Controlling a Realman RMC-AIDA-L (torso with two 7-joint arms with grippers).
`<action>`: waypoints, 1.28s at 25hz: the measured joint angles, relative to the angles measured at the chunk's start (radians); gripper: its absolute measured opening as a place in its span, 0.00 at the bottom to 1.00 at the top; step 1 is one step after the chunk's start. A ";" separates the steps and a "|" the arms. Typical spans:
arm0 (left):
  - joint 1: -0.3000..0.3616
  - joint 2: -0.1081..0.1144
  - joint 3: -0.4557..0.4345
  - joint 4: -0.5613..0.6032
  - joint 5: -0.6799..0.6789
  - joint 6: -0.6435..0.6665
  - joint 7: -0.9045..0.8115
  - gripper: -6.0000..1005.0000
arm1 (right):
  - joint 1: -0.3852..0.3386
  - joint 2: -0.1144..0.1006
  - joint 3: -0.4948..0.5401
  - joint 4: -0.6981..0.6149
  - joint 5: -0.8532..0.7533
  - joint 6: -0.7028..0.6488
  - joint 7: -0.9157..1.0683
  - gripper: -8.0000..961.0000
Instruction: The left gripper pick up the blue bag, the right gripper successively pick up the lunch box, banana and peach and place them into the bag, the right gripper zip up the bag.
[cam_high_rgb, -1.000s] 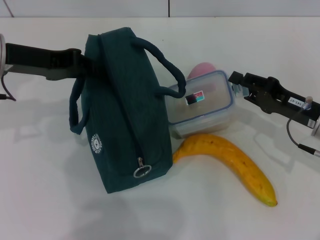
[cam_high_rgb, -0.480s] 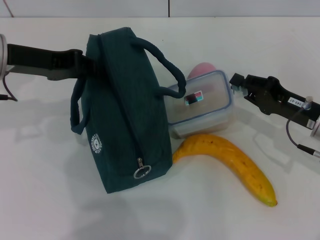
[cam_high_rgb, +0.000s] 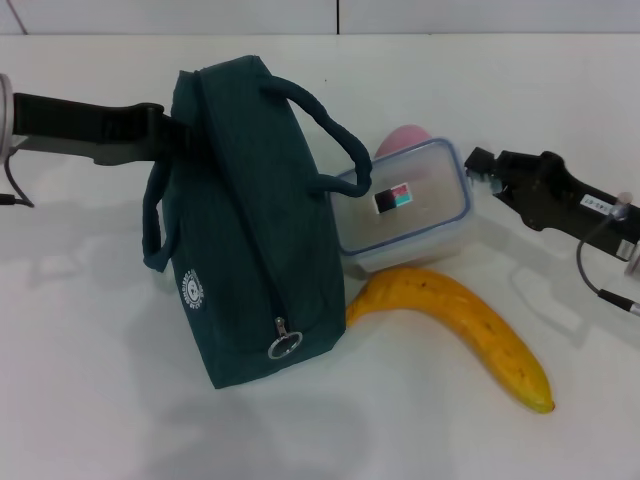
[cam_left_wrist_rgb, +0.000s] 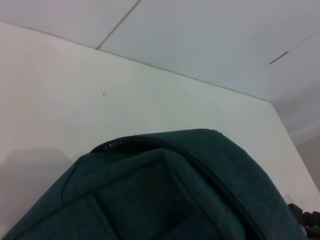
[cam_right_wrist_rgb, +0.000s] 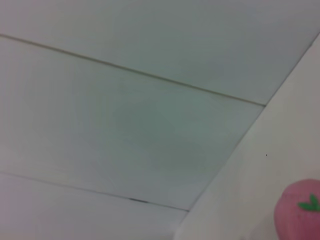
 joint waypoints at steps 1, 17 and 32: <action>0.004 0.000 0.000 0.000 -0.006 0.000 0.000 0.06 | -0.006 -0.001 0.001 -0.001 0.008 -0.009 0.004 0.11; 0.021 0.007 0.000 -0.025 -0.049 0.005 0.016 0.06 | -0.109 -0.012 0.003 -0.009 0.142 -0.112 0.045 0.11; 0.004 0.006 0.004 -0.025 -0.049 0.007 0.025 0.06 | -0.154 -0.013 0.004 -0.007 0.190 -0.215 0.104 0.11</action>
